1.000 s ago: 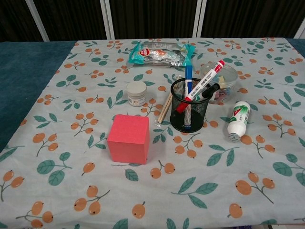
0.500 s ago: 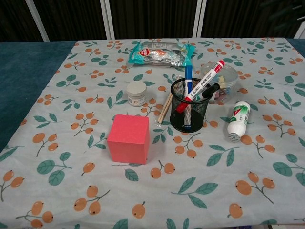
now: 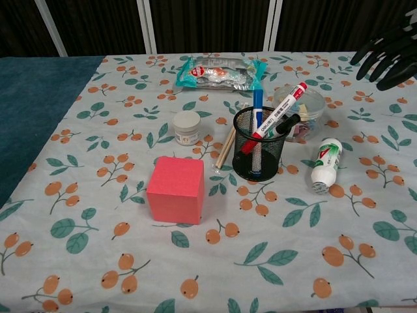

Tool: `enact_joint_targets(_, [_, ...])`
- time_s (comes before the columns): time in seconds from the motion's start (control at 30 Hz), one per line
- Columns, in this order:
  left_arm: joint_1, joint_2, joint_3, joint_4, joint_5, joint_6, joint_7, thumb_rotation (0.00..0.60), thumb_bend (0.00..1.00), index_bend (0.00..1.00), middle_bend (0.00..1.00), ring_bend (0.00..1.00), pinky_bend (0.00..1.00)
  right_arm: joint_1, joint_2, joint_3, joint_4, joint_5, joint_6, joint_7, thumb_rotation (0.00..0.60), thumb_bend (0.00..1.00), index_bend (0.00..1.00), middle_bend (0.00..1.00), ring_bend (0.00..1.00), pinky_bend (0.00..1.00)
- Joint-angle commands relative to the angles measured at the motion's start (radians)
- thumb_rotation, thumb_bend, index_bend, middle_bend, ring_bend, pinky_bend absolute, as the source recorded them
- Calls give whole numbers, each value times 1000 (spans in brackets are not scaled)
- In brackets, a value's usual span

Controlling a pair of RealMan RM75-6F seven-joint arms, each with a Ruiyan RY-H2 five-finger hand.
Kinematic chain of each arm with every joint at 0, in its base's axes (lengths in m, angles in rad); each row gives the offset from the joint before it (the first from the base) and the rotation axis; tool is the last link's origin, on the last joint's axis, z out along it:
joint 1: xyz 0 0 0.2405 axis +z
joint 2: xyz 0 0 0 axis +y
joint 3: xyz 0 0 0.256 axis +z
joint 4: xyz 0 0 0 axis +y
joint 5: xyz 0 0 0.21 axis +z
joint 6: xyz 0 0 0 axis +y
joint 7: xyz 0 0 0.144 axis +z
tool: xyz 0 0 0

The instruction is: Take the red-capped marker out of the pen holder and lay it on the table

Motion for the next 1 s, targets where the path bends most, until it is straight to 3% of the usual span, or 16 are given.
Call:
enact_joint_targets(0.03, [0,0,0,0,-1,-1,0,600,543,191,39,8,0,54,-96,13,10,197,-5,-157,600,68,330,358,294,260])
enact_joint_targets(0.4, [-3,1,-5,0,-12,-10,-7,600,542,191,39,8,0,126,-138,70,-50,366,-2,-291,600,108,385,408,294,260])
enact_joint_targets(1.0, [-5,2,-7,-5,-21,-16,-6,600,543,191,39,8,0,156,-181,79,-62,476,34,-436,600,141,481,487,302,260])
